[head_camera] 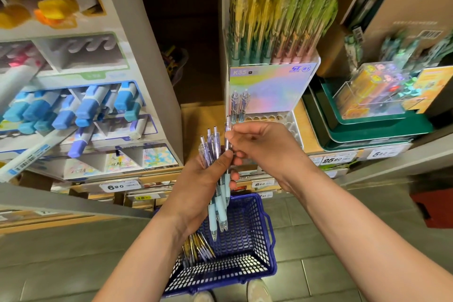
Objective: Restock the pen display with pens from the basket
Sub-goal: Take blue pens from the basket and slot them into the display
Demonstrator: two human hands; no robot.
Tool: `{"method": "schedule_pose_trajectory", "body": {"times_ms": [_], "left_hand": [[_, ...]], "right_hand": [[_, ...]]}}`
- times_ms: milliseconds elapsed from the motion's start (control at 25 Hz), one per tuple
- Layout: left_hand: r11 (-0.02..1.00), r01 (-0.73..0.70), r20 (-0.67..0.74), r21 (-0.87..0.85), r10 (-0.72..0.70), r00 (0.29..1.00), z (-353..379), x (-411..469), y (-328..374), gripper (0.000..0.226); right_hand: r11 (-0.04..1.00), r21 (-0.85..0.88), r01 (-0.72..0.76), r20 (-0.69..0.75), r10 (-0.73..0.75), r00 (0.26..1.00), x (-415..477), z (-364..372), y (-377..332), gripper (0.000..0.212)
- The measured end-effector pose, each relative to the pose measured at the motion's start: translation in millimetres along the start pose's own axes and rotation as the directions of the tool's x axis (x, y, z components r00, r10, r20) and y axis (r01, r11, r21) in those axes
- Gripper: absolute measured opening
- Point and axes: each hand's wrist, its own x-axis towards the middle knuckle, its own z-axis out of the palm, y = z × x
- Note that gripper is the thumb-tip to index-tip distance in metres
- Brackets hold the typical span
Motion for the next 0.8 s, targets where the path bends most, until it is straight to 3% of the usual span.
{"method": "schedule_pose_trajectory", "body": {"times_ms": [120, 200, 320, 400, 680, 800], "left_hand": [[1.0, 0.008, -0.014, -0.025, -0.008, 1.0, -1.4, 0.2, -1.4, 0.025], [0.995, 0.026, -0.047, -0.093, -0.031, 0.998, -3.4, 1.4, -1.3, 0.025], [0.989, 0.045, -0.109, -0.138, -0.06, 0.992, -6.3, 2.1, -2.7, 0.027], [0.99, 0.047, -0.113, -0.135, -0.062, 0.992, -6.5, 1.6, -3.6, 0.025], [0.982, 0.038, -0.084, -0.184, -0.054, 0.995, -5.7, 0.0, -2.7, 0.029], [0.979, 0.009, -0.094, -0.205, -0.029, 0.995, -6.8, -0.2, -3.3, 0.023]], "right_hand": [[0.999, -0.039, 0.018, -0.021, -0.019, 1.0, -2.4, 0.5, -5.9, 0.014], [0.991, 0.012, 0.133, -0.121, -0.131, 0.984, -0.7, -4.1, -14.5, 0.011], [0.92, -0.038, 0.39, -0.376, -0.375, 0.847, 2.9, -14.3, -24.3, 0.012], [0.874, -0.16, 0.458, -0.459, -0.477, 0.75, 4.9, -15.2, -24.9, 0.015], [0.716, -0.459, 0.526, -0.317, -0.685, 0.656, 11.5, -1.6, -5.1, 0.016], [0.681, -0.557, 0.475, -0.254, -0.685, 0.683, 14.7, 1.7, 6.4, 0.014]]}}
